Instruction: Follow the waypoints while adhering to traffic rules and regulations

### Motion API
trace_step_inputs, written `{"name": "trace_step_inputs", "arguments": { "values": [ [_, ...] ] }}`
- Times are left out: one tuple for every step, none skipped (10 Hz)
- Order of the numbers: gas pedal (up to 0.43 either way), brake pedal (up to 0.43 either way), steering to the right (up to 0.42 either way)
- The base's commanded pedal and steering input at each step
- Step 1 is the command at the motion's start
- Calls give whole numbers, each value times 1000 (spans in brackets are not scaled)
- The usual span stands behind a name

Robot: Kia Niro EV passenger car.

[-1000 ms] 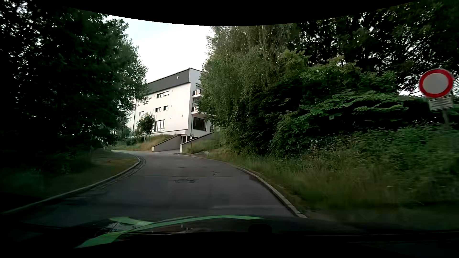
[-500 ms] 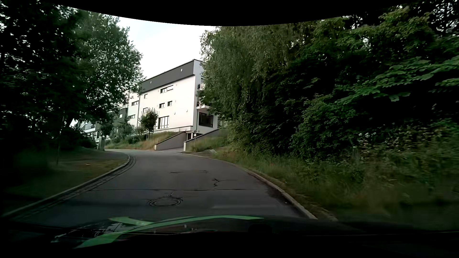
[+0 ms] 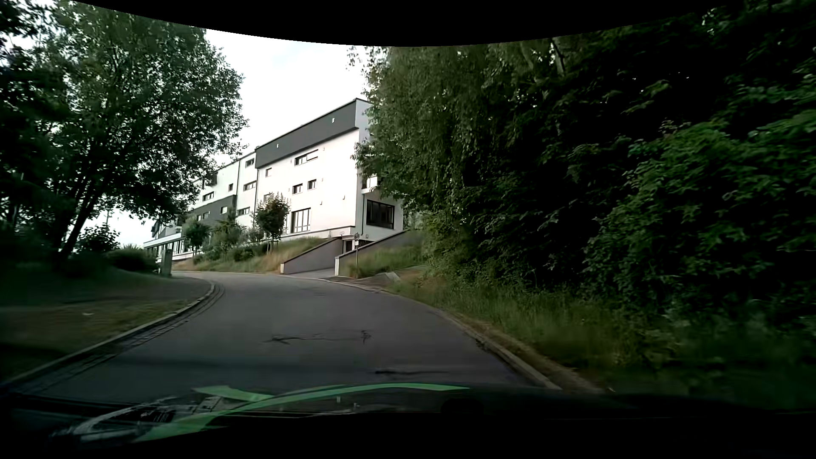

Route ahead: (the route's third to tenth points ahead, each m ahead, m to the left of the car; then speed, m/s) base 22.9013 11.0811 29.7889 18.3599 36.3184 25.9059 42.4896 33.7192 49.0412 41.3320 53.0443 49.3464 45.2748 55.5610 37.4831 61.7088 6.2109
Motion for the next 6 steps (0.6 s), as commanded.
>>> {"name": "trace_step_inputs", "arguments": {
  "values": [
    [197, 0, -87],
    [197, 0, -91],
    [197, 0, -94],
    [197, 0, -102],
    [197, 0, -105],
    [197, 0, -108]
  ]
}}
